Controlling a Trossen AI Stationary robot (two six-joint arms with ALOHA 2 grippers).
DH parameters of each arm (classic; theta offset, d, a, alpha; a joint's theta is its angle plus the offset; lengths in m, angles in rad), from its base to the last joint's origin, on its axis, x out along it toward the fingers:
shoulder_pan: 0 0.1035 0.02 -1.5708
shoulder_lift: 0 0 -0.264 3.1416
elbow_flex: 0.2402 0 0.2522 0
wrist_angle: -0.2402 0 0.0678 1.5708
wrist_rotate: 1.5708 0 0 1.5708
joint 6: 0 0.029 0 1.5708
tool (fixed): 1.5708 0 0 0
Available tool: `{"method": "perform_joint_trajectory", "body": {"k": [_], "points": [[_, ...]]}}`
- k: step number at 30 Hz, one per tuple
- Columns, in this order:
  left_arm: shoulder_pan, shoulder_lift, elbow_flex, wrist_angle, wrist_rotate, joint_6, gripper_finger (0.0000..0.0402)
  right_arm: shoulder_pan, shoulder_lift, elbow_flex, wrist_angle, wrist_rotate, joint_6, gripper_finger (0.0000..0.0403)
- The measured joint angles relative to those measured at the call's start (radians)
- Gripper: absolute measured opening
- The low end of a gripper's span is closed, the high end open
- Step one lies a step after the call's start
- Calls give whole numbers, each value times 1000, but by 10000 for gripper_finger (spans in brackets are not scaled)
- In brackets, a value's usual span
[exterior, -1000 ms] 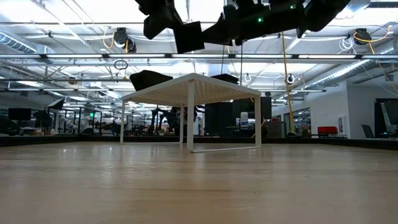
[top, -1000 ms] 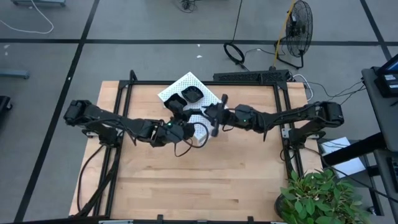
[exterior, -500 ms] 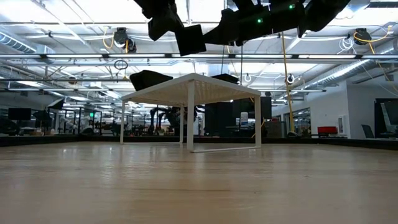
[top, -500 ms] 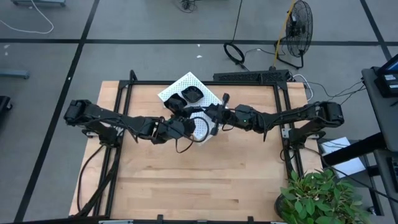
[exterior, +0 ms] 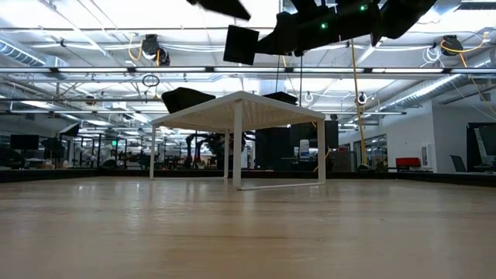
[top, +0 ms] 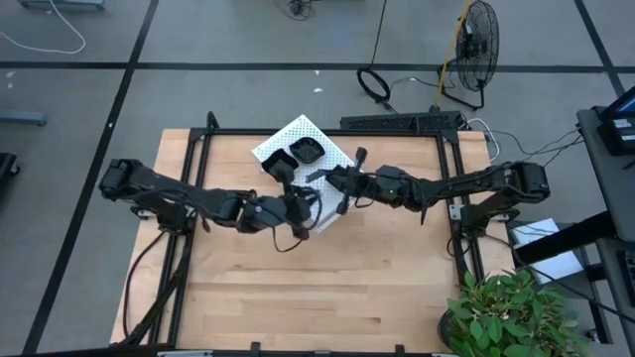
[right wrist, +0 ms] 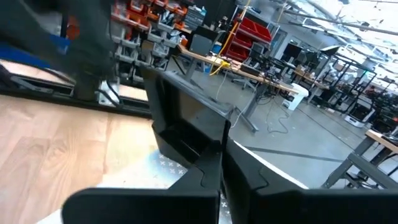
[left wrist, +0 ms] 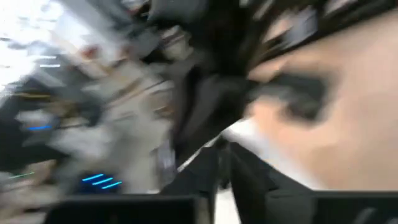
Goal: Pick & Place Mini shaped plates
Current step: Stack the square plate on top of the stacked square plates on the shelf
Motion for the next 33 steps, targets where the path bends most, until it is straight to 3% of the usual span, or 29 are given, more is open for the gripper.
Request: {"method": "perform_joint_trajectory", "body": {"k": [3,5,10,14,19,23,27,33], "points": [[5,-40,19,-45,184,-130,91,-1,2,0,-6,0,0,1],[6,-69,22,-73,251,-176,134,-4,1,1,-5,-1,0,0],[-27,-154,22,-189,240,-235,226,-29,-25,74,-158,-3,0,0],[-36,-210,10,-324,207,-337,262,-89,-48,254,-541,-66,31,0],[-37,-228,-28,-468,177,-466,268,-221,-40,495,-970,-340,164,0],[-33,-228,-64,-480,168,-501,255,-312,-18,578,-1230,-484,209,0],[-24,-228,-86,-475,165,-497,237,-363,-9,586,-1338,-612,237,0],[-7,-228,-87,-464,163,-488,215,-348,-6,545,-1299,-605,225,0]]}}
